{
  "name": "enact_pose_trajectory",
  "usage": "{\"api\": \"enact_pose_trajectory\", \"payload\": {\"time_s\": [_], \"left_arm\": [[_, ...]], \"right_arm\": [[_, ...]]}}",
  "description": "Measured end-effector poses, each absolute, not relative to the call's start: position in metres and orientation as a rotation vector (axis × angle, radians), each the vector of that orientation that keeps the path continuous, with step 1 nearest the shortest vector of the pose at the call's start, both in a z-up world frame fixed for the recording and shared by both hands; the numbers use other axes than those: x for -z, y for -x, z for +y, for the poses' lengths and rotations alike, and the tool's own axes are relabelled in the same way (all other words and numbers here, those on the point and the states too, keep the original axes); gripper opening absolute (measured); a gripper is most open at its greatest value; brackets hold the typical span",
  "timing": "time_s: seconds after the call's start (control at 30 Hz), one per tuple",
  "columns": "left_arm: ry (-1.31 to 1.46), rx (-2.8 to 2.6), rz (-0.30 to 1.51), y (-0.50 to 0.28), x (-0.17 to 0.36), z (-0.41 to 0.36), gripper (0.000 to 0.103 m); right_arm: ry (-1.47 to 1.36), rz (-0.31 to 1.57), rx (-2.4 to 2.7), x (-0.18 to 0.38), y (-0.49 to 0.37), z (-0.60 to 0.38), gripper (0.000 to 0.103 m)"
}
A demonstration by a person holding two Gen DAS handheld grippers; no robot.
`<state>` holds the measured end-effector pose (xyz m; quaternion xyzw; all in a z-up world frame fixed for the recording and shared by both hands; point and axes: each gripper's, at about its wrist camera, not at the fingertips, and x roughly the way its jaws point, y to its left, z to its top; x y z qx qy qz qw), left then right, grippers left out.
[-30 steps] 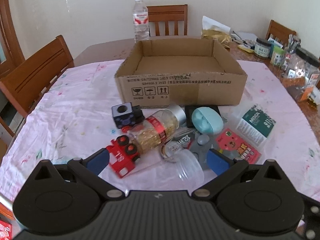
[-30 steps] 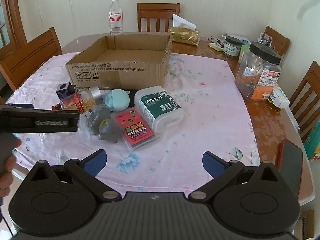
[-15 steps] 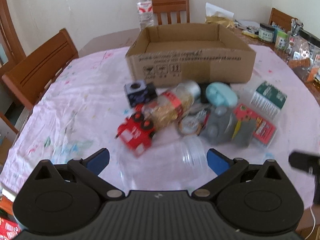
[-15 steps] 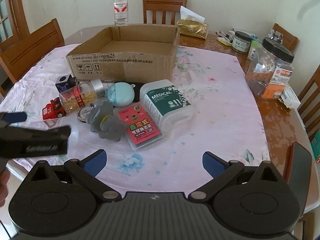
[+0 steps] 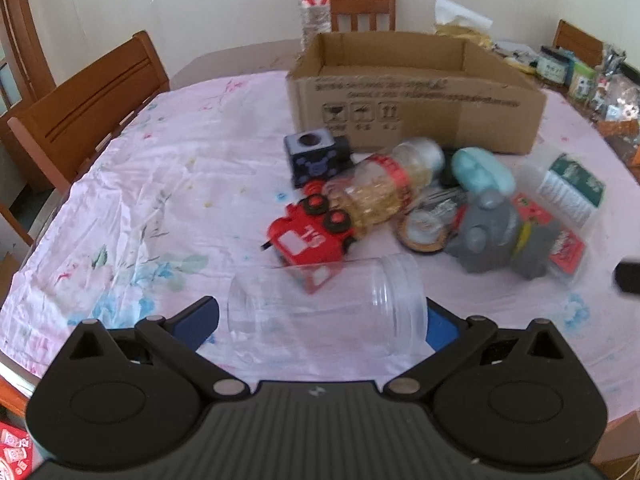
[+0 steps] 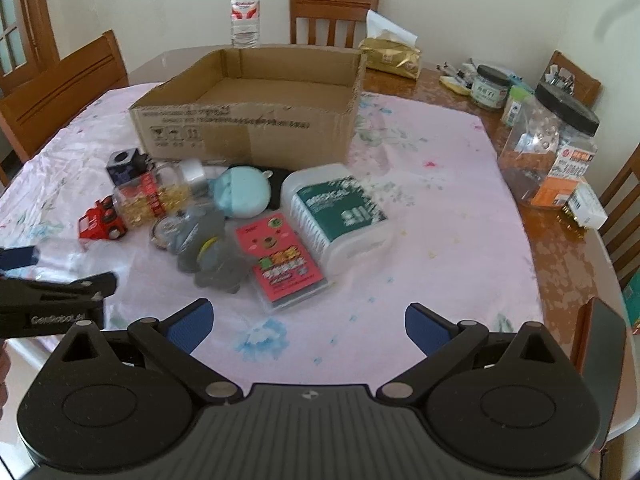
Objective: Organize rigid objects
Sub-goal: 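Grasp the clear plastic jar with the left tool while the right tool reaches toward the MEDICAL swab box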
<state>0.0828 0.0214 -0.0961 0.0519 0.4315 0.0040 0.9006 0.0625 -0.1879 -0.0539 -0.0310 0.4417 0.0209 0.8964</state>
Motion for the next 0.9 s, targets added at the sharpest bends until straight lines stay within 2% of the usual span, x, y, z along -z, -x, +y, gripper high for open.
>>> {"api": "enact_pose_trajectory", "payload": {"time_s": [0.33, 0.57, 0.9], "left_arm": [[-0.077, 0.003, 0.941, -0.088, 0.108, 0.045, 0.103], [-0.044, 0.014, 0.962, -0.091, 0.11, 0.05, 0.103], [-0.045, 0.029, 0.976, -0.093, 0.111, 0.052, 0.103]], "right_arm": [[0.075, 0.845, 0.039, 0.045, -0.139, -0.193, 0.103], [0.046, 0.889, 0.118, 0.065, -0.195, -0.187, 0.103], [0.011, 0.962, 0.149, 0.075, -0.171, -0.2, 0.103]]}}
